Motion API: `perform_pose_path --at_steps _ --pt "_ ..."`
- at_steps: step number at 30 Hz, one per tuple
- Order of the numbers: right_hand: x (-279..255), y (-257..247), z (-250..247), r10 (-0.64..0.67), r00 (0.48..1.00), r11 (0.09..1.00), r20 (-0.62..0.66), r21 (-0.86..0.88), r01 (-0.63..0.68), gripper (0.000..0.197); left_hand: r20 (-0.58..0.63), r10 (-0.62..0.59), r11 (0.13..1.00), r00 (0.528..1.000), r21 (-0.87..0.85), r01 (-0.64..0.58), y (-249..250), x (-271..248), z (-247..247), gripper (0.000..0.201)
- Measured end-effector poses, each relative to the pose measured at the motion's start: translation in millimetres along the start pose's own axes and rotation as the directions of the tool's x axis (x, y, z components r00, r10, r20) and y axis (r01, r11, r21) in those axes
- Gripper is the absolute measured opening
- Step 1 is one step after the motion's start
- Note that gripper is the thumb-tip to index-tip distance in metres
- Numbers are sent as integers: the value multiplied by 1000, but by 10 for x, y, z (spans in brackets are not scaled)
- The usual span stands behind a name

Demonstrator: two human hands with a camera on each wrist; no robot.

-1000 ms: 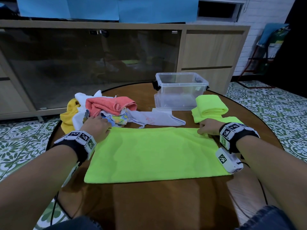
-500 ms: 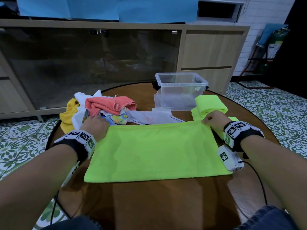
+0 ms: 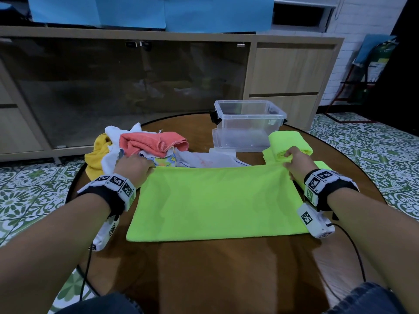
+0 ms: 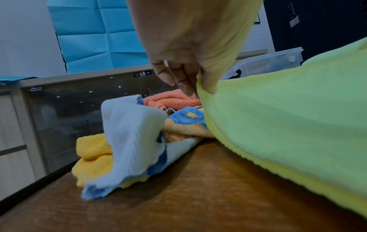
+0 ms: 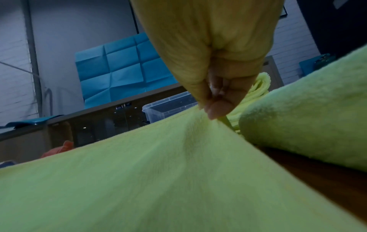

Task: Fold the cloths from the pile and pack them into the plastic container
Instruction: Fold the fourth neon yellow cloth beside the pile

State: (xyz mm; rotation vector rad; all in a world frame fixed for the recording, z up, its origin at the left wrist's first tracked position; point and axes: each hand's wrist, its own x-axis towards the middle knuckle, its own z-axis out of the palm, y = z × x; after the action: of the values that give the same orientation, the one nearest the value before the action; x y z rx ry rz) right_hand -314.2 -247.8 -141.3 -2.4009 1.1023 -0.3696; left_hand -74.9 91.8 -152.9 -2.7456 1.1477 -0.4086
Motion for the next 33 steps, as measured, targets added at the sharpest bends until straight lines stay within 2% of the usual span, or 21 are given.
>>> perform_pose_path --at_steps 1,3,4,8,11,13,19,23,26,29,31,33 --pt "2 3 7 -13 1000 1000 7 -23 13 18 -21 -3 1000 1000 -12 2 6 0 -15 26" --pt "17 -9 5 -47 999 995 16 -86 48 28 -75 -23 999 997 -24 21 14 7 -57 36" --pt "23 -20 -4 -74 997 990 5 -119 74 29 -104 -35 999 994 -15 34 17 11 -85 39" --pt "41 -74 -47 -129 991 966 -46 -230 115 29 -152 -89 995 984 26 94 17 32 -179 28" --pt "20 -88 -51 -170 985 893 -21 -426 145 31 -150 -119 992 981 21 124 -1 37 -192 25" --pt "4 -64 -64 -243 968 825 -54 -537 177 30 -157 -127 991 979 19 131 -30 42 -183 24" --pt "-7 -100 -86 -255 965 757 -61 -634 160 30 -123 -100 990 987 86 111 4 39 -175 25" --pt "-27 -143 -114 -280 957 770 -74 -613 178 27 -141 -124 988 982 69 135 -20 16 -199 26" --pt "-81 -142 -127 -234 972 771 20 -605 198 25 -24 -120 987 993 102 122 58 -5 -216 25" --pt "-181 -112 -158 -173 970 742 172 -625 243 12 104 -105 988 989 120 92 125 -92 -246 25" --pt "-256 -114 -208 -126 955 715 269 -642 276 11 244 -92 989 965 138 60 134 -127 -356 23" --pt "-333 -129 -249 -84 927 712 365 -628 312 18 424 -79 993 902 117 31 174 -144 -435 11"
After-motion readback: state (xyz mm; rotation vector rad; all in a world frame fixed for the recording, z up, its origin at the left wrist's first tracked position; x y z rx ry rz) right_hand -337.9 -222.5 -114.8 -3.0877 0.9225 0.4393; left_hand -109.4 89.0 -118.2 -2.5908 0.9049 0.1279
